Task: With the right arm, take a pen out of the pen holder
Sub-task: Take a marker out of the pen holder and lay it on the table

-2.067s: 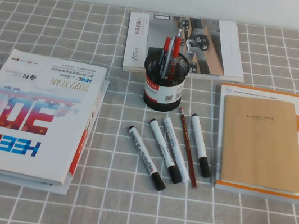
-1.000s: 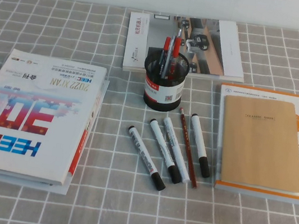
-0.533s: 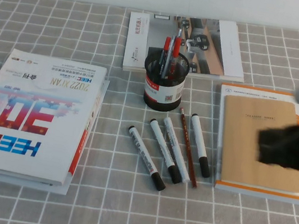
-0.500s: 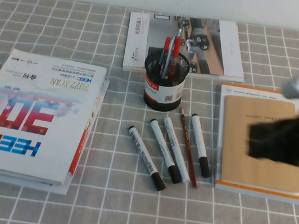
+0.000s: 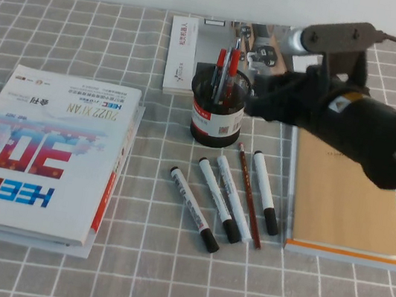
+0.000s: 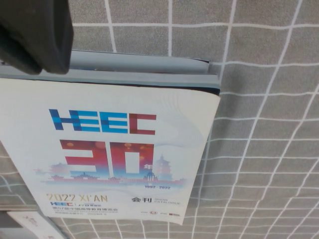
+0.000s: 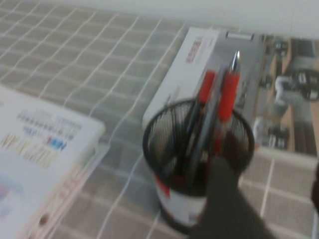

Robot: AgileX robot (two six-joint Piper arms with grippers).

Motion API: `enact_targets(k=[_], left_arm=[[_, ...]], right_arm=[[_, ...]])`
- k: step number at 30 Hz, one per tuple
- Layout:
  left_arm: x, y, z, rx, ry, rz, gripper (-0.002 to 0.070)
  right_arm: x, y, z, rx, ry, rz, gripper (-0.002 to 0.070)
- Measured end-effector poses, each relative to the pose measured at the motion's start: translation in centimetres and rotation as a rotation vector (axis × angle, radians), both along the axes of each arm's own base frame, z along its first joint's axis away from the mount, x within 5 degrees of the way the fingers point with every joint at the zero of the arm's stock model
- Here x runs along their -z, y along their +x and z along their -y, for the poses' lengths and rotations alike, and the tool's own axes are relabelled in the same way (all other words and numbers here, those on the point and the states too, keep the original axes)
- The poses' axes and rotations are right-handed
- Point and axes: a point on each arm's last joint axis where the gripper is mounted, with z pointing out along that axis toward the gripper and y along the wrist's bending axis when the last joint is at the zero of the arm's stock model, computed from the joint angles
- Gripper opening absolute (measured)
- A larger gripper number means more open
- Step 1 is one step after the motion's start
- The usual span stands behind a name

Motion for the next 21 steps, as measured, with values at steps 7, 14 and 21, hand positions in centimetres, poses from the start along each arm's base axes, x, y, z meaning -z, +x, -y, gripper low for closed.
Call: enact_targets(k=[7,14,21], left_arm=[[0.0,0.0,0.0,0.000,0.000,0.000,-0.0005],[0.0,0.0,0.0,0.000,0.000,0.000,-0.0005],[0.0,0.0,0.0,0.000,0.000,0.000,-0.0005]], right_arm=[[0.4,4.3,-2.5,0.023,0.037,0.040,0.0421],[1.5,8.8,-3.9,0.083,0.113,0.039,0.0430],[2.3,11.5,-4.6,0.104,0.149,0.034,0.0431]])
